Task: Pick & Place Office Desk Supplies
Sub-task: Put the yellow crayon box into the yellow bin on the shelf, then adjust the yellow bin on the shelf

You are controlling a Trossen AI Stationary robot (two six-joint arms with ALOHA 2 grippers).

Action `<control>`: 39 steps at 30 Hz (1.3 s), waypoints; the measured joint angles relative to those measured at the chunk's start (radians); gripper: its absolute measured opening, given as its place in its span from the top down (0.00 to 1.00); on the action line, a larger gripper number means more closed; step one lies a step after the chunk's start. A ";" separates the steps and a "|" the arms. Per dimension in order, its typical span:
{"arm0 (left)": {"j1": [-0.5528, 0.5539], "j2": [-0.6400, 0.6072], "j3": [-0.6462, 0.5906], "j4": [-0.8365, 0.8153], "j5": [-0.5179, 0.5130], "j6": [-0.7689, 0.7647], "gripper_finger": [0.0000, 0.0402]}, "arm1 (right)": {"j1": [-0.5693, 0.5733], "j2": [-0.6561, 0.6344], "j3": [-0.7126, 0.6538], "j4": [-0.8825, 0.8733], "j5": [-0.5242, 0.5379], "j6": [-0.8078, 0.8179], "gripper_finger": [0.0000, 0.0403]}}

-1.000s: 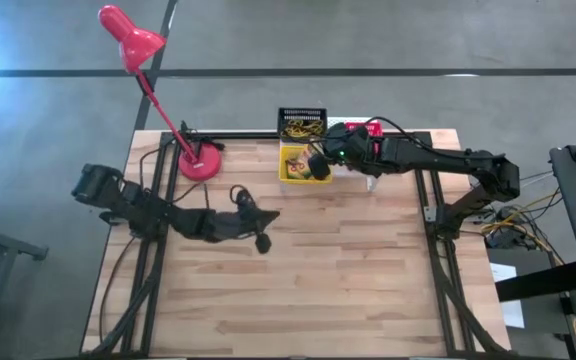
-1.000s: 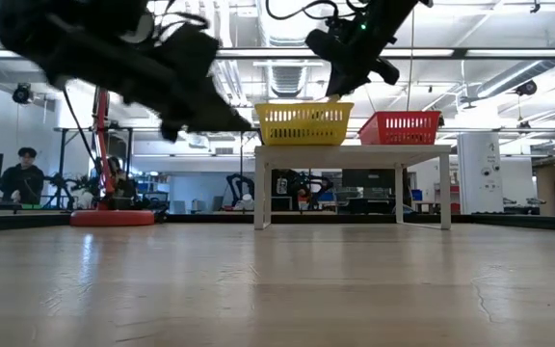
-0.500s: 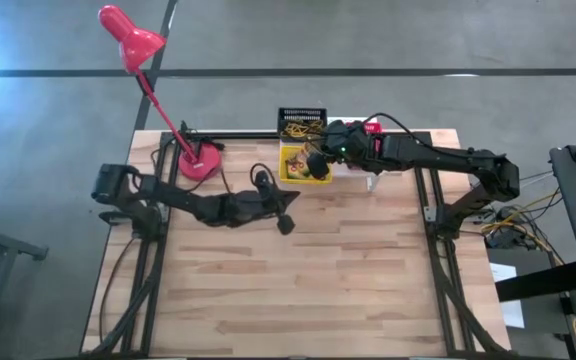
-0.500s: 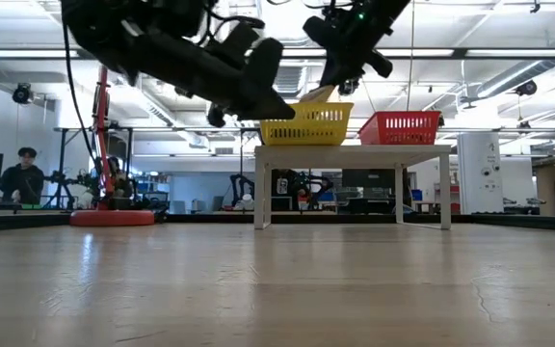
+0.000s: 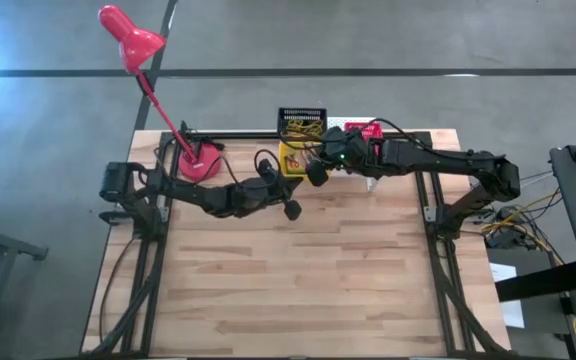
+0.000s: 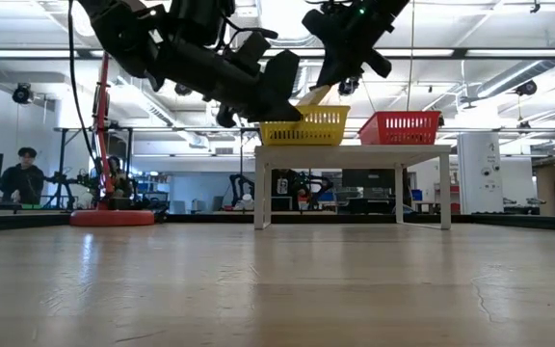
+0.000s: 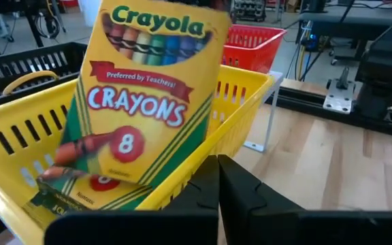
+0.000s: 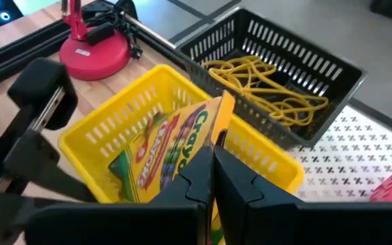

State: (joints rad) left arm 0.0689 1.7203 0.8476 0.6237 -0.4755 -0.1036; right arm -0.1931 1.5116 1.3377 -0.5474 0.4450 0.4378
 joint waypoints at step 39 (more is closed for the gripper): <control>-0.134 -0.199 0.298 -0.638 0.076 0.055 1.00 | 0.167 -0.129 -0.053 -0.040 0.064 -0.158 0.51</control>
State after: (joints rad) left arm -0.0647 1.5217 1.1451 -0.0140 -0.3996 -0.0489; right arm -0.0263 1.3824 1.2848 -0.5874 0.5088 0.2794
